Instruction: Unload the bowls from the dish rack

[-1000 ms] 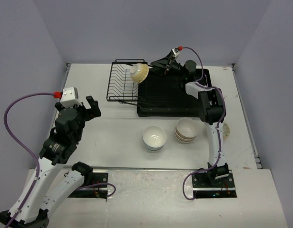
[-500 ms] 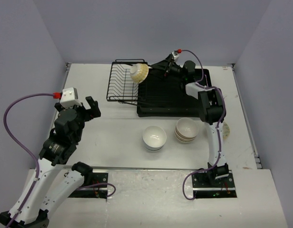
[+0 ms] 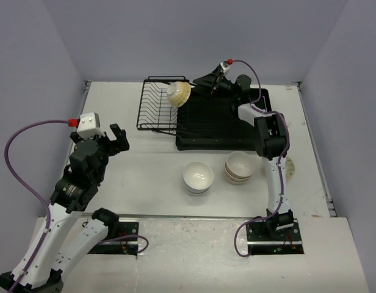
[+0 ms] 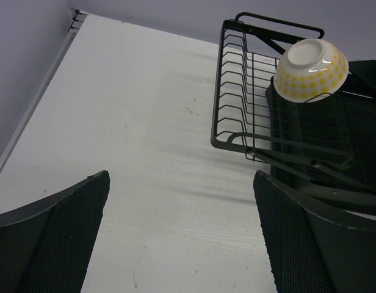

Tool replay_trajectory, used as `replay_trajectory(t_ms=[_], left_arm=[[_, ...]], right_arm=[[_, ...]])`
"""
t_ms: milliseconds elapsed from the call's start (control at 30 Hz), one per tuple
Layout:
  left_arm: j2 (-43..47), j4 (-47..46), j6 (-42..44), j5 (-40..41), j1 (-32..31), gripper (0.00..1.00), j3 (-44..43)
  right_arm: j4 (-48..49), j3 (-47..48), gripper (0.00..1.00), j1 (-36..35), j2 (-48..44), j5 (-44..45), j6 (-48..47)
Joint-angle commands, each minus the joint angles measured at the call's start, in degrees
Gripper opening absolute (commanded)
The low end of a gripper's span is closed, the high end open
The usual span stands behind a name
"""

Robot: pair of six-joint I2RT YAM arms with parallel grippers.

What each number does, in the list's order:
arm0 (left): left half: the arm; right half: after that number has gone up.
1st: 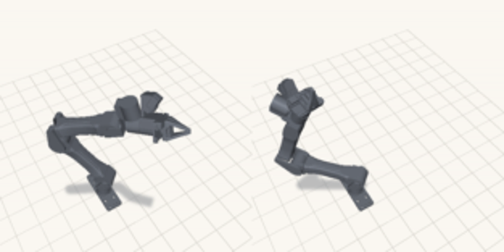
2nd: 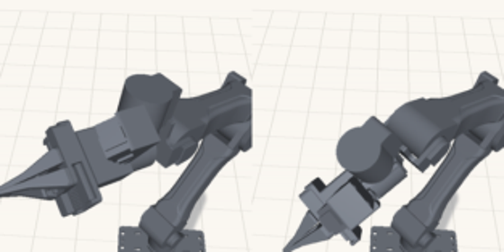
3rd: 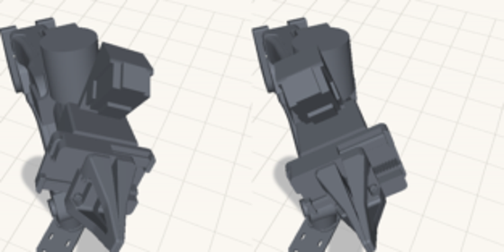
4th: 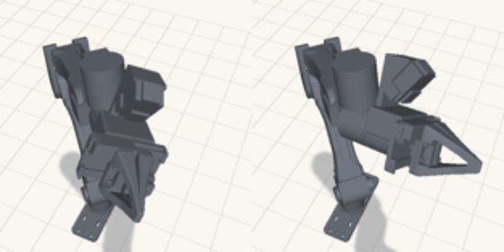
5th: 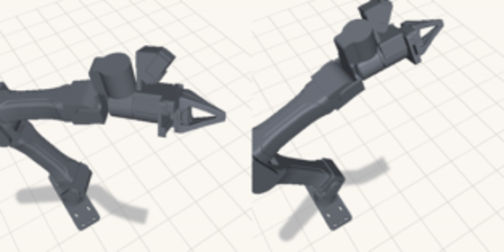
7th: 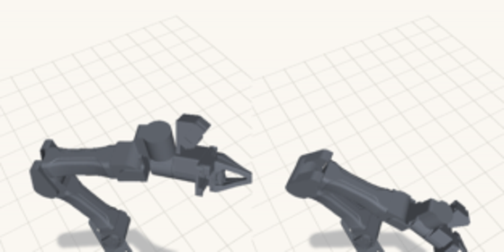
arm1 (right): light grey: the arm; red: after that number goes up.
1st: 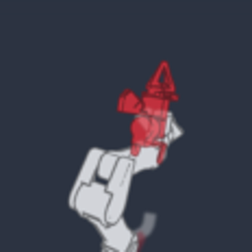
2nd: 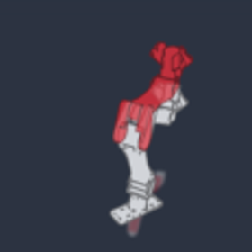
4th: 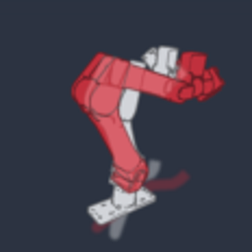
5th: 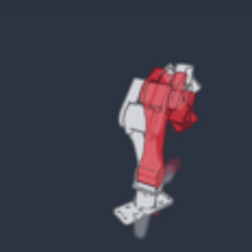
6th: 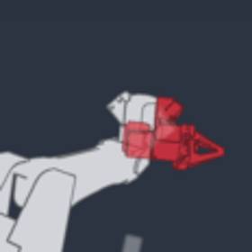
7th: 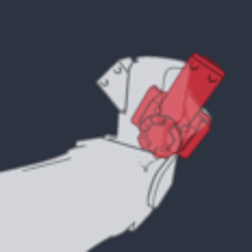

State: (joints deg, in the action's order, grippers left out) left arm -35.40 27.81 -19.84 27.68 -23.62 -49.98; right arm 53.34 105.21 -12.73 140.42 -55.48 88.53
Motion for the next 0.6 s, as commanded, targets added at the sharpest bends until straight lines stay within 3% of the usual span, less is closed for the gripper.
replay_trajectory(t_ms=[0,567], left_arm=[[0.2,-2.5,1.5,-0.3,0.6,1.0,0.1],[-0.4,-2.4,1.6,-1.1,0.8,1.0,0.2]], right_arm=[[-0.4,2.9,0.69,-0.4,1.2,-1.4,0.3],[-1.7,5.4,0.67,-1.6,2.7,-2.1,0.7]])
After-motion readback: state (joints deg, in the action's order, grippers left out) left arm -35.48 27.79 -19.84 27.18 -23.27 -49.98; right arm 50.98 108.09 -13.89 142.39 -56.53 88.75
